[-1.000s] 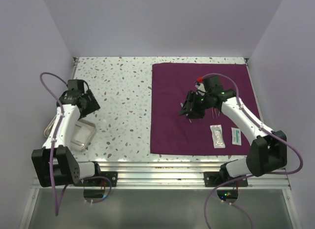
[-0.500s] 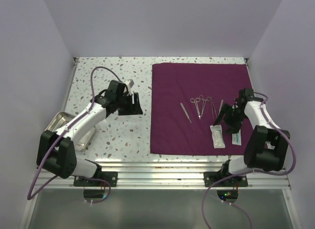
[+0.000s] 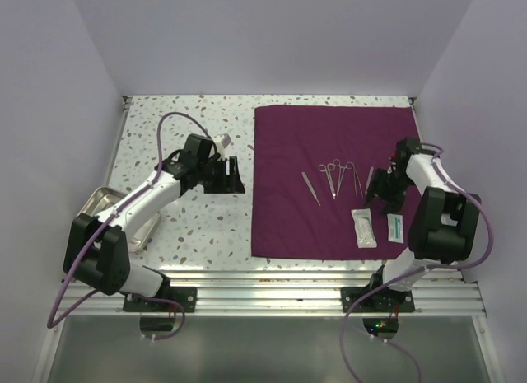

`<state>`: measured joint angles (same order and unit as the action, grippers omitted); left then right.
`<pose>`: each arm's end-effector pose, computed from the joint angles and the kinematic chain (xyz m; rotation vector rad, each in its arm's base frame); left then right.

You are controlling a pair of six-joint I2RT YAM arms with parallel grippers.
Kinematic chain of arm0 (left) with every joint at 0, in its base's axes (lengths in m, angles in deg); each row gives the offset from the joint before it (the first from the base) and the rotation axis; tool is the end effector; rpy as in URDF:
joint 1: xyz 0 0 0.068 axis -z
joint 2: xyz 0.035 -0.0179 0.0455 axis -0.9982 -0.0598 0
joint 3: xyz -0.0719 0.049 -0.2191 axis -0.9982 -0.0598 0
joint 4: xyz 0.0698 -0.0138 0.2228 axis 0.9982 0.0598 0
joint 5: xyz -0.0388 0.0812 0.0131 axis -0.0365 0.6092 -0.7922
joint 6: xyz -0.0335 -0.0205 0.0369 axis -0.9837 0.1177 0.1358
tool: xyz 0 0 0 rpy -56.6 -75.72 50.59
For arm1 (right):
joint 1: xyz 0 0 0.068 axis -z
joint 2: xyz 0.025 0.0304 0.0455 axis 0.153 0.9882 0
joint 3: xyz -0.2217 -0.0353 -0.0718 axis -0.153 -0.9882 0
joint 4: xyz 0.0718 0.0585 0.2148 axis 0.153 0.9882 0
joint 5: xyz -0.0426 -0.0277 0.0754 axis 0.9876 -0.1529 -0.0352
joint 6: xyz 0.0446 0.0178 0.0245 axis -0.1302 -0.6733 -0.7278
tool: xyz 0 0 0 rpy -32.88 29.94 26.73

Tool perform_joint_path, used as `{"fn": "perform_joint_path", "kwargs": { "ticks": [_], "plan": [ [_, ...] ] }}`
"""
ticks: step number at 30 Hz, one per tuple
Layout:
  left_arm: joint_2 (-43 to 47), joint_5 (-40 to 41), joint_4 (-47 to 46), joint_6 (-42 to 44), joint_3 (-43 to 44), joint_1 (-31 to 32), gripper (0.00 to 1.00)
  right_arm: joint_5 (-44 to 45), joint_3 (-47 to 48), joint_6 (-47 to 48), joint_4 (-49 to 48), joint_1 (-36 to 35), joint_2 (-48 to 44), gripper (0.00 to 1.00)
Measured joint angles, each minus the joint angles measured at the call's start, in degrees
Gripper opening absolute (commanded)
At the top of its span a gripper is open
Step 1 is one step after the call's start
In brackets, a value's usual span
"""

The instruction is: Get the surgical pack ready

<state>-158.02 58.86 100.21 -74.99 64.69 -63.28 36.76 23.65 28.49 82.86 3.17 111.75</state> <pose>0.2494 -0.1195 0.2218 0.0825 2.5567 -0.7494 0.2578 -0.0506 0.1751 0.7002 2.9350 0.1767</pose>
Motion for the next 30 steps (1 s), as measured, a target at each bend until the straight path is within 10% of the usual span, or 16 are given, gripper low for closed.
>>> {"fn": "perform_joint_path", "kwargs": {
  "ticks": [30],
  "plan": [
    [-1.3, -2.1, -1.0, 0.2, -0.9, 0.0, 0.67, 0.1, 1.5, 3.1, -3.3, -0.8, 11.1, 0.07]
  ]
}}
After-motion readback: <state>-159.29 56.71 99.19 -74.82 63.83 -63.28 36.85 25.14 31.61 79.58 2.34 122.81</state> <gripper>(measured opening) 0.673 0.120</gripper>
